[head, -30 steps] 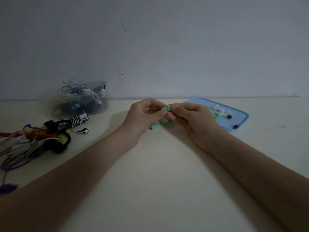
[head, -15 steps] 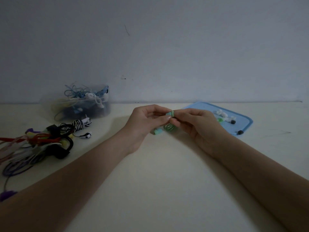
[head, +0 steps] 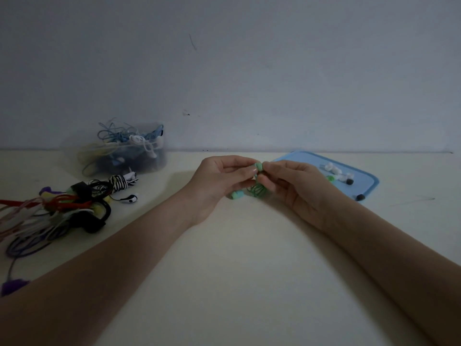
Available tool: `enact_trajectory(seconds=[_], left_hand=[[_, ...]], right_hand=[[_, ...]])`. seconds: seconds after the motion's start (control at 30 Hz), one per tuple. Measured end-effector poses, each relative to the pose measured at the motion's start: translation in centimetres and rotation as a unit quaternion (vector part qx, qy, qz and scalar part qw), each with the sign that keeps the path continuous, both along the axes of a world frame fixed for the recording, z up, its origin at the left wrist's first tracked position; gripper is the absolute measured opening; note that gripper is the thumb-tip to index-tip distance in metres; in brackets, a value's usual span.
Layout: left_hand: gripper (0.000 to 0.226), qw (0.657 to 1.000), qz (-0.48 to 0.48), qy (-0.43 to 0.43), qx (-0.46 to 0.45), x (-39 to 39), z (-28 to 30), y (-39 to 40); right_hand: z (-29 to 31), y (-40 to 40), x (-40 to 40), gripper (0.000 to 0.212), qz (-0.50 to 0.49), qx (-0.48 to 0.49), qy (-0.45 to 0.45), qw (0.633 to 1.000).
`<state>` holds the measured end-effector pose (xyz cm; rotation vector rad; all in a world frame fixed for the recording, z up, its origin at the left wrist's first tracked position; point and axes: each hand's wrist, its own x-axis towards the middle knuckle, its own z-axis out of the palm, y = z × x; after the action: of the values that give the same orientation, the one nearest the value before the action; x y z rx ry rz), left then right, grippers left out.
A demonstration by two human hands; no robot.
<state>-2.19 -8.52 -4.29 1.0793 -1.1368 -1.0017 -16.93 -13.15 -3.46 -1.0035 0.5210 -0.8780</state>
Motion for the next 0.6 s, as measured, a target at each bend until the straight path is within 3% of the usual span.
enact_trajectory(seconds=[0.3,0.6], left_hand=[[0.014,0.999,0.029,-0.044,-0.003,0.05,0.02,-0.03],[0.019,0.993,0.041,-0.104,-0.03,-0.02,-0.06,0.15]], right_hand=[[-0.07,0.02,0.34,0.015,-0.036,-0.024,-0.003,0.999],[0.19,-0.12,0.23,0.009,-0.033,0.004,0.054,0.998]])
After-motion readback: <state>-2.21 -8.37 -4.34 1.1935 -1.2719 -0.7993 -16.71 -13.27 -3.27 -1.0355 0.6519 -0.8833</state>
